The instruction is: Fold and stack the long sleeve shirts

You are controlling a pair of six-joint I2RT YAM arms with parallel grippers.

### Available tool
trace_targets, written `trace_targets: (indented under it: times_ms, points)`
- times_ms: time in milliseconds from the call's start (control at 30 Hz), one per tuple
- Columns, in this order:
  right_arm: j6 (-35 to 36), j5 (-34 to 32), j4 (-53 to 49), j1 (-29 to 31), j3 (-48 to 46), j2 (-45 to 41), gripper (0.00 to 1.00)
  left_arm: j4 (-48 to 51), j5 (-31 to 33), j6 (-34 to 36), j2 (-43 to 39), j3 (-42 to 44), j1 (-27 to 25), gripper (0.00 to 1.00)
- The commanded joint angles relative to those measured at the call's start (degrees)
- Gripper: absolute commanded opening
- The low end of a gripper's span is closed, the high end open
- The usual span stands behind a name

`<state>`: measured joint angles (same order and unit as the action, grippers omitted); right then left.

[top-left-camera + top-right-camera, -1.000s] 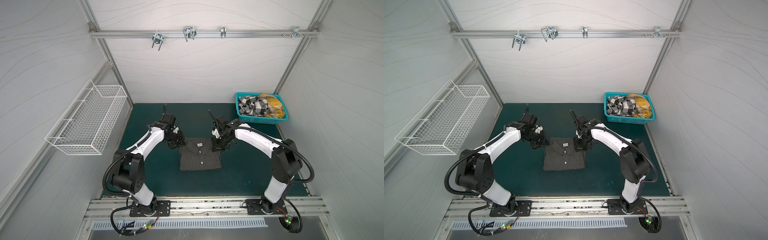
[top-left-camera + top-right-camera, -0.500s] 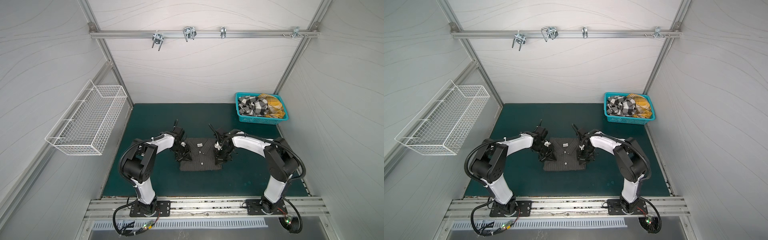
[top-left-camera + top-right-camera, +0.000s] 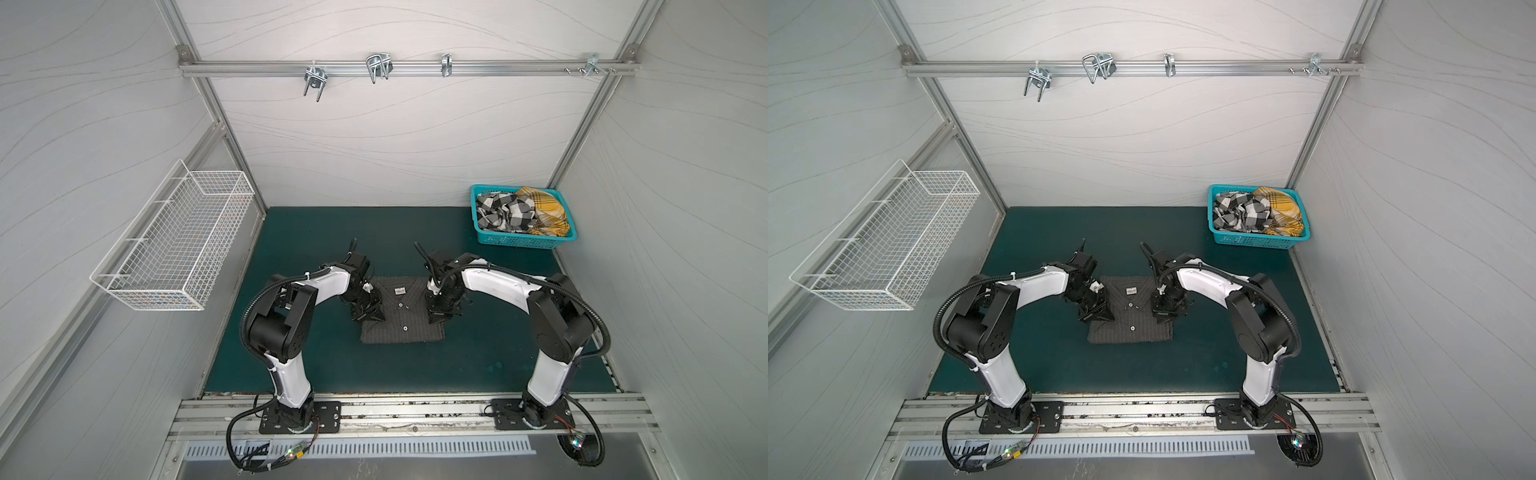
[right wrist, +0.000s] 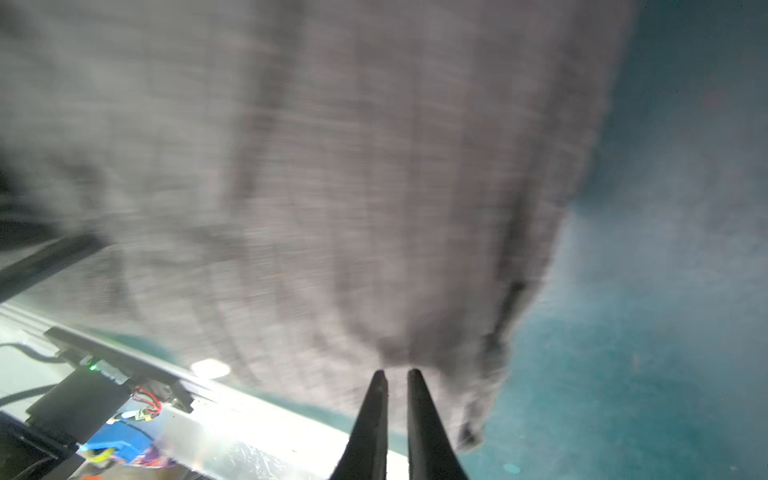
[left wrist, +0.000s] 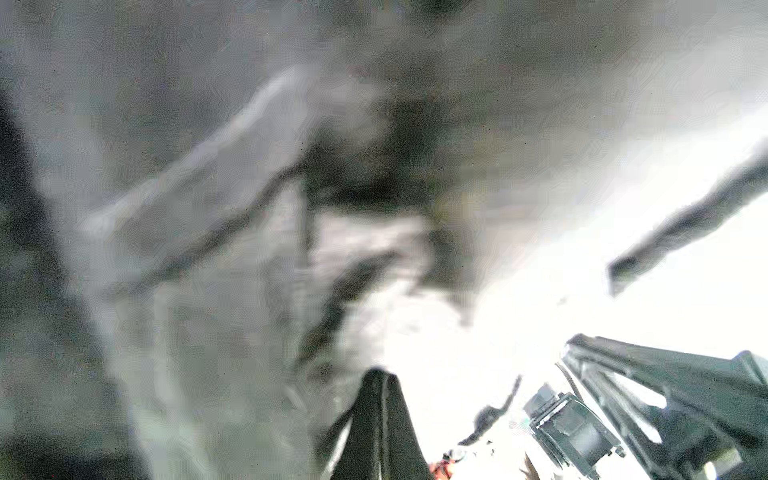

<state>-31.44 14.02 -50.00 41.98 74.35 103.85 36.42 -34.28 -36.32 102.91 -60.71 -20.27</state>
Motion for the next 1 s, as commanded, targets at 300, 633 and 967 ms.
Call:
trace_targets:
  times_ms: [300,633,967]
  points:
    - [-1.08,3.06,-0.75,4.76,10.32,2.72,0.15,7.72,0.50,4.85,-8.91,-5.12,3.81,0.06]
    - [-1.86,4.43,2.11,4.70,9.37,8.00,0.14,5.30,0.08,4.86,-10.40,3.86,4.01,0.03]
    - [-2.05,5.19,4.90,4.74,6.23,11.15,0.14,1.72,1.17,5.24,-3.66,6.19,4.01,0.00]
